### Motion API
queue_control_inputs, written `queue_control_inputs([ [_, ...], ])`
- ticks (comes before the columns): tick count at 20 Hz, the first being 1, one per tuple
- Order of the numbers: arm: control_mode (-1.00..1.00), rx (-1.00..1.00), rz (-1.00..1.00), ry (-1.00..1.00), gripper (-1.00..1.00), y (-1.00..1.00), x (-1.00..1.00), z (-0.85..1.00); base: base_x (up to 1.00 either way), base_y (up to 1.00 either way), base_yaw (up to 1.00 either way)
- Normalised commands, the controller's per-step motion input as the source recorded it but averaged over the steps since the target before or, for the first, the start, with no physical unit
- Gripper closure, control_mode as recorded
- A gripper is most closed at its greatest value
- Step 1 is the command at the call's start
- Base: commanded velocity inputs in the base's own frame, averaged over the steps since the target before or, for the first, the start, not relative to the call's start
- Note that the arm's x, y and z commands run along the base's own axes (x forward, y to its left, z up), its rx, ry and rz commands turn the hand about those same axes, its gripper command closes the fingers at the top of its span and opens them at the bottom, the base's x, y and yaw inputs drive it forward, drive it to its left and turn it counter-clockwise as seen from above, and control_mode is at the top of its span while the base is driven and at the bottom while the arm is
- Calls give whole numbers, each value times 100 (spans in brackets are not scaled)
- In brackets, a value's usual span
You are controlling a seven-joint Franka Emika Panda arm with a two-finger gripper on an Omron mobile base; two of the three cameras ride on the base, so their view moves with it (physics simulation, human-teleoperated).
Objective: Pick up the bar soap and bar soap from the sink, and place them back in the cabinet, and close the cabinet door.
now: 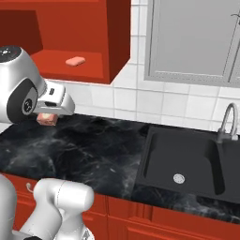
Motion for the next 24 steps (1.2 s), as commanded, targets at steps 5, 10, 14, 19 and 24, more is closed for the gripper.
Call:
queue_control_inputs([
  [5, 100, 0, 0, 0, 100, 0, 0, 0, 33, 12, -13],
  [10, 100, 0, 0, 0, 100, 0, 0, 0, 27, 14, -11],
  [14, 100, 0, 0, 0, 100, 0, 0, 0, 17, 15, -10],
  [19, 100, 0, 0, 0, 100, 0, 0, 0, 8, 11, -6],
  [24, 100, 0, 0, 0, 100, 0, 0, 0, 2, 2, -2],
])
